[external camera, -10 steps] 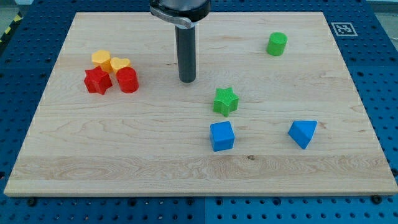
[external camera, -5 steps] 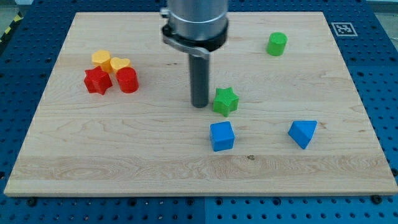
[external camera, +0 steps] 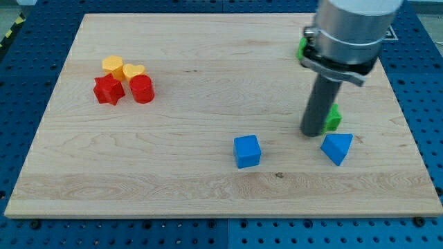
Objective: Move the green star towards center right
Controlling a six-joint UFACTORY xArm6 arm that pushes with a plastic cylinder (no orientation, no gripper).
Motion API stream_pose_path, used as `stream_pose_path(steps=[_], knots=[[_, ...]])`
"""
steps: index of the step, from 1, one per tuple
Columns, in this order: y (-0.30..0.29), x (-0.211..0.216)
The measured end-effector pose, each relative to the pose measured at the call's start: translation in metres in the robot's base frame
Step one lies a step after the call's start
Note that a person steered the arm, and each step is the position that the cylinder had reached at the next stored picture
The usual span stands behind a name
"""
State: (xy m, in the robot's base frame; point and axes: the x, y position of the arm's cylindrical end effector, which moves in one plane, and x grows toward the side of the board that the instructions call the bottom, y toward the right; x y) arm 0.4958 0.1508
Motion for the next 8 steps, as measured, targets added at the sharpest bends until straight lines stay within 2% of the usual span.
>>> stream_pose_path(steps=[2, 6, 7, 8], knots=[[0.059, 0.0], [0.038, -0.031], [-0.016, -0.053], [-0.055, -0.127]])
